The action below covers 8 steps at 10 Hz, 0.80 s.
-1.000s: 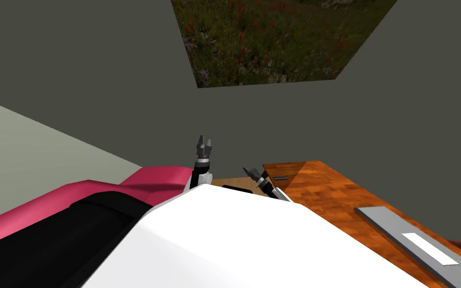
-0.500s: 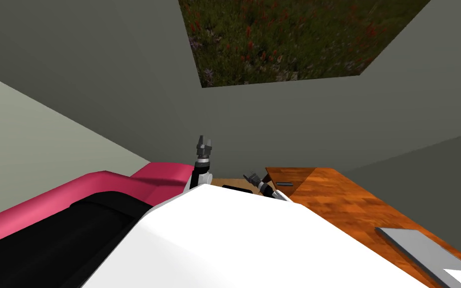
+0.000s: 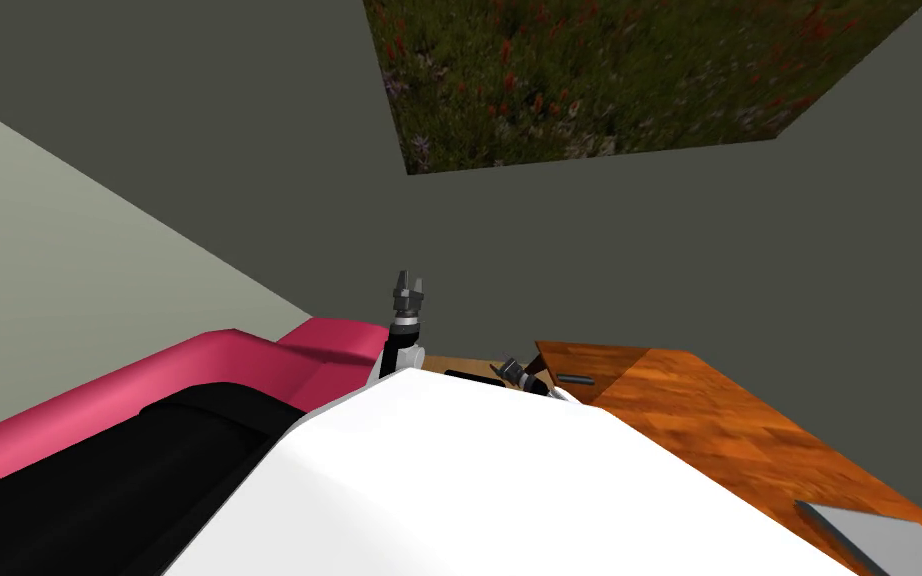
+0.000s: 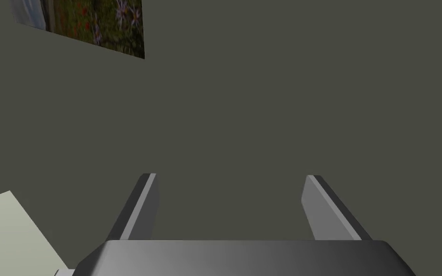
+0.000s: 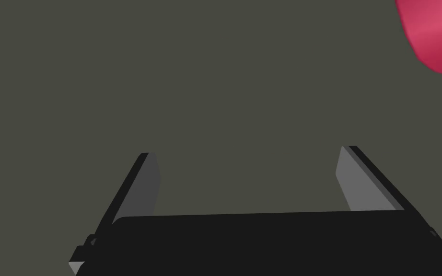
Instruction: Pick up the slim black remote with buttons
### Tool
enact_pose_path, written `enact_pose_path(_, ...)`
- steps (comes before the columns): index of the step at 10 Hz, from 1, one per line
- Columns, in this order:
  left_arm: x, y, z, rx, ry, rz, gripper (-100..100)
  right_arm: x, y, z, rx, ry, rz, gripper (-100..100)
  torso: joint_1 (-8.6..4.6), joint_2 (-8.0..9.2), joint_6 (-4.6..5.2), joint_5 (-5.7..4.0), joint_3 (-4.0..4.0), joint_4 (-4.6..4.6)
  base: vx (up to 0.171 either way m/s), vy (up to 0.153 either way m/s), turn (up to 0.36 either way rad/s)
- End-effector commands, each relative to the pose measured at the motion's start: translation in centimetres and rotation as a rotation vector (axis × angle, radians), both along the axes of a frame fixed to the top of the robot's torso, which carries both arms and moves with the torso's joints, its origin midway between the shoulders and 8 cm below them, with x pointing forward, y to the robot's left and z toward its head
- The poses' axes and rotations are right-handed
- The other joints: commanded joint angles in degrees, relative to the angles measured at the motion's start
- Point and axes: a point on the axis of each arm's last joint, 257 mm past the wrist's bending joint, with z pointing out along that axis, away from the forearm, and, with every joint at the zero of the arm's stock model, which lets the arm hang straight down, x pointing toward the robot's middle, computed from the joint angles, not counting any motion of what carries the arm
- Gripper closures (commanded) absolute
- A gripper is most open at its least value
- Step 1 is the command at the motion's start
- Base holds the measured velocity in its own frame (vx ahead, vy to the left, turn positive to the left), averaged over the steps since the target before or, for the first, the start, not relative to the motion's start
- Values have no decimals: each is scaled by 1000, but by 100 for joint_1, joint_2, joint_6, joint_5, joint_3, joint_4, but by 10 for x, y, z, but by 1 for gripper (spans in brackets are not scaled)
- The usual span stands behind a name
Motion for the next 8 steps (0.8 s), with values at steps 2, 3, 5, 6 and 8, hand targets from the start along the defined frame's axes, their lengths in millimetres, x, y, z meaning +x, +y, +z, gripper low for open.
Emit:
enact_pose_path(2, 0, 0, 0, 0, 0, 0, 0, -36, -48, -50, -200, 48, 90, -100, -7, -1, -2, 0, 0, 0, 56, -66, 223)
enact_pose_path(3, 0, 0, 0, 0, 0, 0, 0, -40, -50, -54, -206, 59, 93, -100, -17, -9, -3, -2, -4, -1, 49, -73, 73)
enact_pose_path(5, 0, 0, 0, 0, 0, 0, 0, -56, -74, -75, -295, 82, 138, -100, -9, -3, -2, -1, -1, 0, 32, -51, 95)
enact_pose_path(6, 0, 0, 0, 0, 0, 0, 0, -66, -88, -85, -362, 84, 192, -100, -3, 1, 1, 0, 1, 1, 34, -55, 163)
enact_pose_path(8, 0, 0, 0, 0, 0, 0, 0, -72, -99, -93, -382, 105, 184, -100, -5, 1, 1, -1, 1, 1, 19, -40, 35)
